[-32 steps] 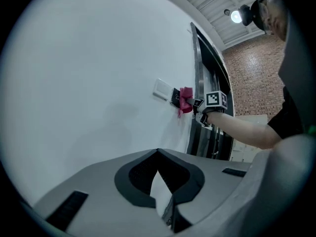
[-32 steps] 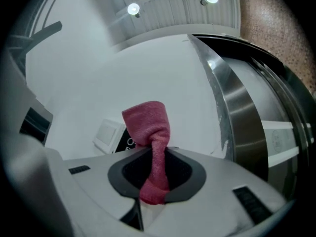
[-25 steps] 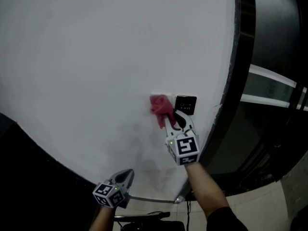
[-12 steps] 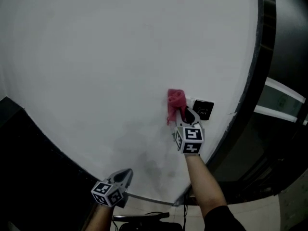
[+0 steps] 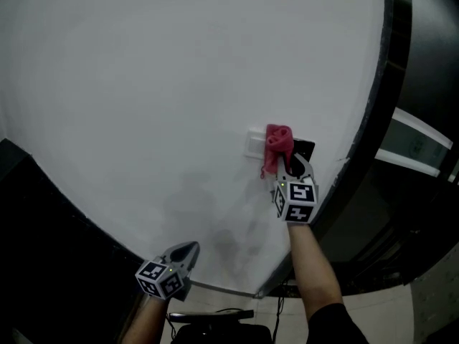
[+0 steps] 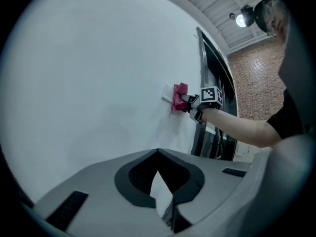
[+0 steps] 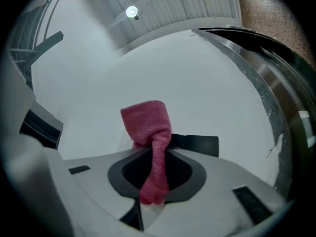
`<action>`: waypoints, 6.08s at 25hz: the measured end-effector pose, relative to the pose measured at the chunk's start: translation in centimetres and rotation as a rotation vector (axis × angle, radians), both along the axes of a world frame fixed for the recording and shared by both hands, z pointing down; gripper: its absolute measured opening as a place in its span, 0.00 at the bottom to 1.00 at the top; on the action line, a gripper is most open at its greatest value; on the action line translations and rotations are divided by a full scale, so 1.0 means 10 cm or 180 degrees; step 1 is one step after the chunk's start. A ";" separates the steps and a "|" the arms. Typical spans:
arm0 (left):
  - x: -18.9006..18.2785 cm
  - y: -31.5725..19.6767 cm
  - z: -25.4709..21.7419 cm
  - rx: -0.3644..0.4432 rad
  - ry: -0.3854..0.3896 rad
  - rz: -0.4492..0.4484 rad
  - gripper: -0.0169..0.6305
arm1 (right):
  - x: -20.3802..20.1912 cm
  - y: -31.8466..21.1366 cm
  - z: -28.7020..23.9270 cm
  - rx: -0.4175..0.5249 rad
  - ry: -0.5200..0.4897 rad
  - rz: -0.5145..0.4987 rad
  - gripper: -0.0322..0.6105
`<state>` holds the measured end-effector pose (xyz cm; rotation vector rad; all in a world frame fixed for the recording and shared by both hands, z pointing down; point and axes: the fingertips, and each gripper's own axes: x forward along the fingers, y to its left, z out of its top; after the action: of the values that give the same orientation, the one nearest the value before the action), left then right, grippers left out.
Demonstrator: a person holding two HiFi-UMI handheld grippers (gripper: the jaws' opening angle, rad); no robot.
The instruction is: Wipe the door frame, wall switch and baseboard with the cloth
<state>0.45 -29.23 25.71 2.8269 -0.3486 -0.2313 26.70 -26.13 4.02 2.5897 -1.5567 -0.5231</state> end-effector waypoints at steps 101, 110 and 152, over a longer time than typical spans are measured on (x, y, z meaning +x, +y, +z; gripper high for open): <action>0.37 0.40 0.11 0.0165 -0.0255 0.0506 0.03 | 0.05 0.27 0.20 -0.1618 0.2709 0.1148 0.15; 0.35 0.41 0.10 0.0194 -0.0307 0.0506 0.03 | -0.05 0.27 0.35 -0.1629 0.2248 0.0817 0.15; 0.08 0.16 0.14 0.0164 -0.0338 0.0368 0.03 | -0.70 -0.19 -0.10 -0.1429 0.2484 0.0656 0.15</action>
<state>1.21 -27.65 27.14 2.9051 -0.2032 -0.0671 19.73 -27.99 3.03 1.8353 -0.9833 -0.8925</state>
